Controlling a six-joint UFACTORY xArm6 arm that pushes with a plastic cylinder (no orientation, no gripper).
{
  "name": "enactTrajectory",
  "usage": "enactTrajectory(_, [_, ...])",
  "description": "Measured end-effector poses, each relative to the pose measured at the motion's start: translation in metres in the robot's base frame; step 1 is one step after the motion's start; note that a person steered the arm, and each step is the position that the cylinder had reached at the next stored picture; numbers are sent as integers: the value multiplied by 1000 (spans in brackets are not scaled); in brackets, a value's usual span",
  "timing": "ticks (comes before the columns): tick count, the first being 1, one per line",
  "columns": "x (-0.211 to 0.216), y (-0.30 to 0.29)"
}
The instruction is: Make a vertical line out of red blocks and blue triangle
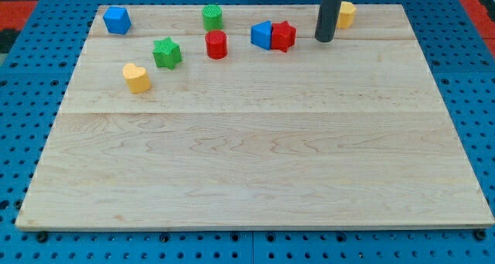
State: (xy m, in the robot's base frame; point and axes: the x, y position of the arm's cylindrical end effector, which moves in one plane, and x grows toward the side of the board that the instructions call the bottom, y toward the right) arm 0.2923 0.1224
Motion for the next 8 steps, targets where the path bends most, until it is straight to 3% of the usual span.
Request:
enactTrajectory(1, [2,-14])
enactTrajectory(2, [-54,1])
enactTrajectory(3, [-71,-32])
enactTrajectory(5, [-9,-104])
enactTrajectory(6, [27,-104])
enactTrajectory(7, [31,-103])
enactTrajectory(8, [-3,-88])
